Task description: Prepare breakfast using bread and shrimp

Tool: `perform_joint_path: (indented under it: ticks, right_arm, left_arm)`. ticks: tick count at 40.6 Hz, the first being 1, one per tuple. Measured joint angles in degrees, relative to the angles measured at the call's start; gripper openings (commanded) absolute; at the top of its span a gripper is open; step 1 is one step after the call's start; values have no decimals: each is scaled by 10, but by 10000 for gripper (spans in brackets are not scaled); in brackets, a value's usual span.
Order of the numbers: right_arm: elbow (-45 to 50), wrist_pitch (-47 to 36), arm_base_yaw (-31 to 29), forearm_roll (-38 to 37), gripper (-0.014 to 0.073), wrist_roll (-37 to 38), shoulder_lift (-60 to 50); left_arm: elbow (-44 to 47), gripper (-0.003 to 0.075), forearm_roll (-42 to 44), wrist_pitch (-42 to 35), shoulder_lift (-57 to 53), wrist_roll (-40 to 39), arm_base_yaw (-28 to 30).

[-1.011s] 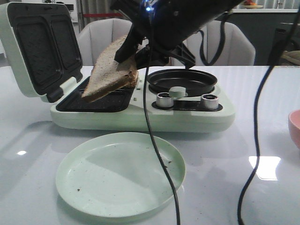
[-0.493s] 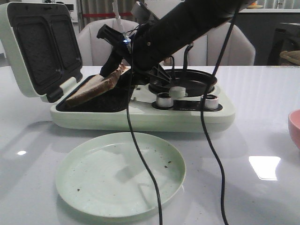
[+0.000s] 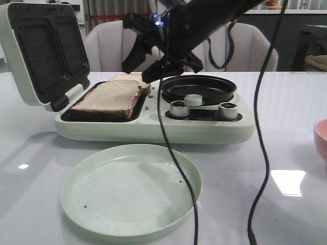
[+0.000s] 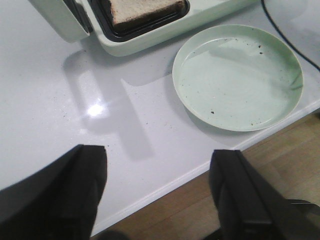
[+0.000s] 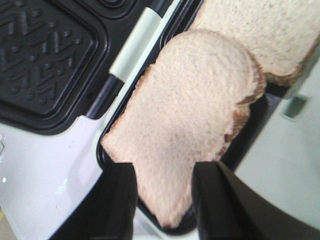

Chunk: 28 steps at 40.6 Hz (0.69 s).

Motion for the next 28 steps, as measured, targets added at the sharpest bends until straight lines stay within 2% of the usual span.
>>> perform_joint_path:
  ticks: [6,11,23,28]
  right_arm:
    - [0,59,-16,-155,394,88,-68]
    - [22,96,-5,-301,394,145,-149]
    - [188,146,14,-598,394,346,-390]
    - [271,159,14,-652,394,400,-483]
  left_arm:
    - [0,492,1,0,0,0,0]
    - [0,492,8,0,0,0,0]
    - [0,492,13,0,0,0,0]
    - [0,492,13,-1,0,0,0]
